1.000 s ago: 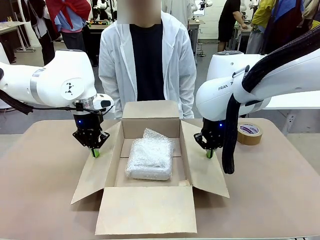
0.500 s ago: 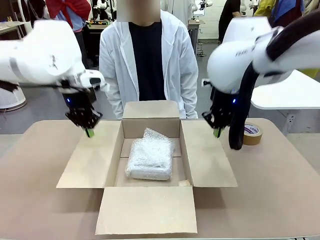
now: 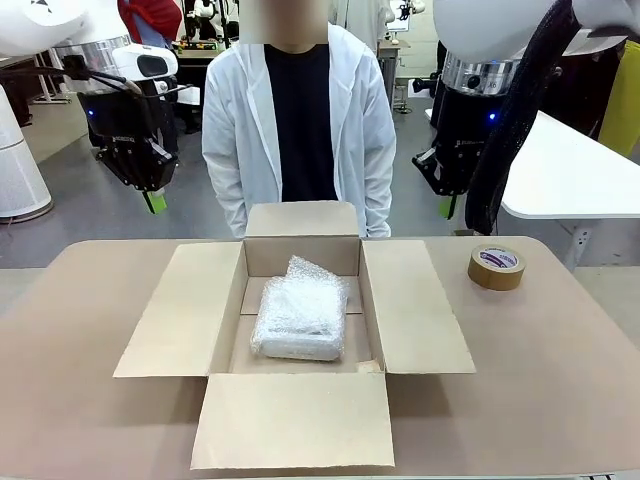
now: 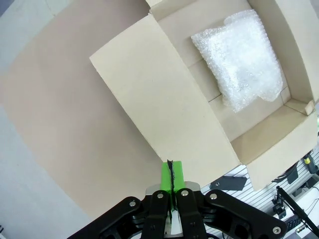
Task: Wrap the clocks to prevent damage.
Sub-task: Once the human has placed the objects inside and stepped back, release both hands from the side flaps of the Package Box.
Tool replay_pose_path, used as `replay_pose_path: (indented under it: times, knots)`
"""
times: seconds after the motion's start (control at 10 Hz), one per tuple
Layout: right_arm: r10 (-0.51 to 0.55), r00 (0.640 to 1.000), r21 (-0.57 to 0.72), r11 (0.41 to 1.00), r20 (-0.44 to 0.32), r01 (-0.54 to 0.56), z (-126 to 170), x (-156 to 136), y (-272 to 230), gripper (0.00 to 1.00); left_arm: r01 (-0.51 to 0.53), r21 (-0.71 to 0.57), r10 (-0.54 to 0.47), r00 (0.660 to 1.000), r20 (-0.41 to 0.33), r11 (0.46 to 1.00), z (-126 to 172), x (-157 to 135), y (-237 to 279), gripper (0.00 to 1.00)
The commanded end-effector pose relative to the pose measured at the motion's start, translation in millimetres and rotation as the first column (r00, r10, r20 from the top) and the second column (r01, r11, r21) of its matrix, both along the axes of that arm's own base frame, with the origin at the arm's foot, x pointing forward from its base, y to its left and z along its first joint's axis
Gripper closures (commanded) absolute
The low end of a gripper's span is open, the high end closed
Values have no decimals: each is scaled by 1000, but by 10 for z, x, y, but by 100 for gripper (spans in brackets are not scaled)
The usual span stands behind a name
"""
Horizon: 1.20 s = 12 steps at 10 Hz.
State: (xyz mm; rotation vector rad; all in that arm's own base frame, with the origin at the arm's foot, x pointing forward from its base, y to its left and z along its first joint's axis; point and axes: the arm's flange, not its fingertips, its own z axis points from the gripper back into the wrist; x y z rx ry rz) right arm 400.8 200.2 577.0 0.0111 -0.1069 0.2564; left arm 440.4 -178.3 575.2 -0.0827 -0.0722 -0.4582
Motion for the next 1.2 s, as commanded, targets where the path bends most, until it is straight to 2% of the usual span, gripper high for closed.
replay_pose_path:
  times: [0.0,0.3,0.4,0.5,0.6,0.7,0.8,0.9,1.0,1.1]
  knots:
    - [-4,1000,9,1000,-3,5,-115,21,-46,99,-7,1,7,1000,-1,1000,-133,5,16,100]
    - [-3,1000,-1,1000,-8,3,-54,9,-17,99,-1,4,1,1000,-12,1000,-87,9,3,100]
    - [373,927,-107,924,42,-367,13,-44,-291,99,241,12,-241,970,37,970,90,11,225,100]
    - [429,903,-221,882,16,-415,94,-57,-503,99,401,66,-405,911,70,914,166,40,421,100]
    - [504,864,-233,841,10,-488,173,-74,-691,99,520,42,-522,850,72,853,204,109,617,100]
    - [548,837,-248,811,3,-530,209,-85,-848,99,577,0,-575,814,82,817,214,180,802,100]
    - [604,797,-252,769,-17,-588,194,-100,-1007,99,642,11,-640,762,99,766,179,209,954,100]
    - [673,740,-208,725,10,-657,164,-117,-1193,99,716,31,-716,692,93,697,119,246,1139,100]
    - [677,734,-145,733,52,-665,115,-105,-1345,99,735,20,-734,674,85,678,54,293,1312,100]
    - [664,746,-151,744,57,-651,25,-75,-1487,99,756,-2,-754,653,69,654,-9,332,1507,100]
